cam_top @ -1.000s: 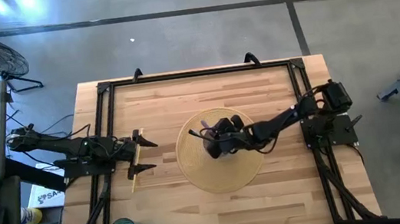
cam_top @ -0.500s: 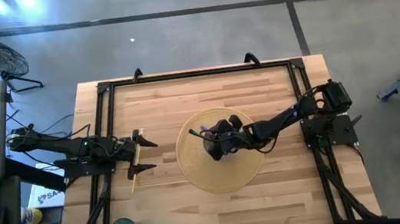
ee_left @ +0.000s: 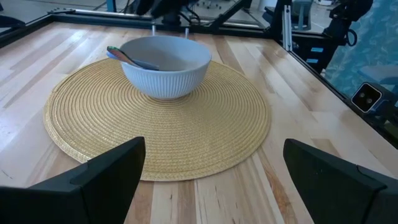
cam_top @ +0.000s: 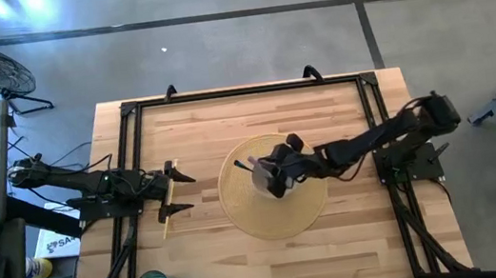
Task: Pick & Place Utensil
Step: Put the green cup to the top right of the white bowl on the table placemat
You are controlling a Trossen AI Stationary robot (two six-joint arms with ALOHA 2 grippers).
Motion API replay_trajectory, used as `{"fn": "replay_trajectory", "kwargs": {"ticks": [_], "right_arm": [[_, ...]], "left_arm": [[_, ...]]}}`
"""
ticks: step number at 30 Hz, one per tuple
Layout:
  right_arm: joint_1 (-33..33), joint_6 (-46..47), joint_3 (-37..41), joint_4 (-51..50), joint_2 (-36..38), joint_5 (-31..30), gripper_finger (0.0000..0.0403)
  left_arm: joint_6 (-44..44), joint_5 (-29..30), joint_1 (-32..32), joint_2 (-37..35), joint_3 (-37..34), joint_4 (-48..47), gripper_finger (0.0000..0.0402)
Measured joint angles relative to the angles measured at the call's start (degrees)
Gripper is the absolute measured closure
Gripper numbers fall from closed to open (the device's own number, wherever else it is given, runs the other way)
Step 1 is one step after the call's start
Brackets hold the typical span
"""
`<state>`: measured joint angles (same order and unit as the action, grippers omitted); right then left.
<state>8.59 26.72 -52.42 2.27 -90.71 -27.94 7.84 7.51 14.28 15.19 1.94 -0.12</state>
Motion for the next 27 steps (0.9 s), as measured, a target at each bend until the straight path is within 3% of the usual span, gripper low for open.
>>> {"fn": "replay_trajectory", "kwargs": {"ticks": [4,8,18,27], "right_arm": [[0.5,-2.3,0.0,-6.2,4.5,3.5,0.03],[1.8,-2.7,0.0,-13.1,7.4,3.2,0.0299],[8.1,-3.7,0.0,-14.7,8.2,1.9,0.0299],[16.8,1.2,0.0,-19.5,9.7,3.1,0.0299]], "left_arm": [[0.0,0.0,0.0,0.0,0.0,0.0,0.0024],[0.0,0.0,0.0,0.0,0.0,0.0,0.0024],[0.0,0.0,0.0,0.0,0.0,0.0,0.0024],[0.0,0.0,0.0,0.0,0.0,0.0,0.0024]]}}
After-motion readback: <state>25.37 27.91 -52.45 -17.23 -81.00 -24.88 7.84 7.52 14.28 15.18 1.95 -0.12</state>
